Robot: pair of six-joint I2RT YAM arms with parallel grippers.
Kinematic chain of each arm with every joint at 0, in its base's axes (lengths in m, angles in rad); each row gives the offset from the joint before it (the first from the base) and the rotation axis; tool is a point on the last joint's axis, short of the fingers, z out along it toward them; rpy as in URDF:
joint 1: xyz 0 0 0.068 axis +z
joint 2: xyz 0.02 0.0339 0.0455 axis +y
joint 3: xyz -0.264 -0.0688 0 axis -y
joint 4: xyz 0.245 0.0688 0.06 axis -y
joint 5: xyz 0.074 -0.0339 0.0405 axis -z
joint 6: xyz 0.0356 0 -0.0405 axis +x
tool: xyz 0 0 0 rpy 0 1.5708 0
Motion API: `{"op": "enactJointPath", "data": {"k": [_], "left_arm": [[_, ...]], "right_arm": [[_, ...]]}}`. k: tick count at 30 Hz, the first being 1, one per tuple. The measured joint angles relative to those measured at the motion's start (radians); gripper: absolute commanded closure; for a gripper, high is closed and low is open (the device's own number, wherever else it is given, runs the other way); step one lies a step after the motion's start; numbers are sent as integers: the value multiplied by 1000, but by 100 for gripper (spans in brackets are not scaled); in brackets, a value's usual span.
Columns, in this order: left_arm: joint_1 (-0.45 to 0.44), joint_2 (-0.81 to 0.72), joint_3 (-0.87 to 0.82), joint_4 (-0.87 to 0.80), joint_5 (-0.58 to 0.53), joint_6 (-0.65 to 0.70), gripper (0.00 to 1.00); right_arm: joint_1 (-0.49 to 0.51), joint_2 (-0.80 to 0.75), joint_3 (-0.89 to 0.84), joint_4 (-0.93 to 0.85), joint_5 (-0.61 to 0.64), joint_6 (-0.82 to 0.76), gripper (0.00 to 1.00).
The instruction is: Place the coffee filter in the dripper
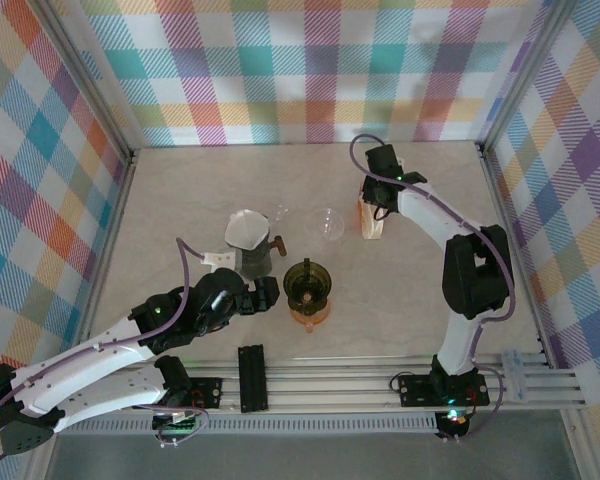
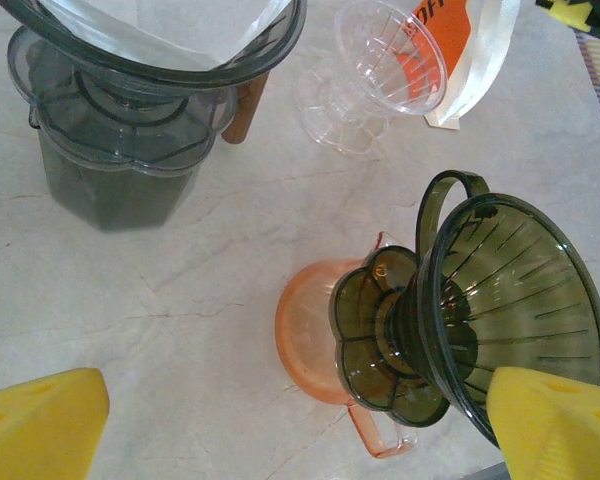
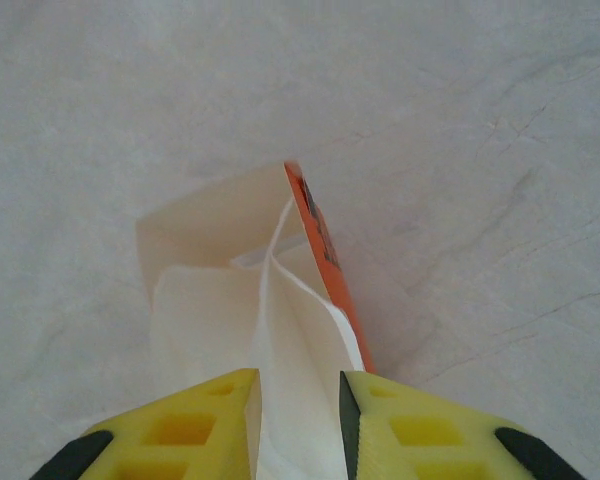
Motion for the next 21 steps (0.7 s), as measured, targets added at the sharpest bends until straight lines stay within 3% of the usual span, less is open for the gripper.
{"op": "enactJointPath", "data": {"k": [21], "left_arm": [[0,-11,-7,0,-15,14,3]], "right_arm": [[0,81,77,-13,-1,108,72]]}}
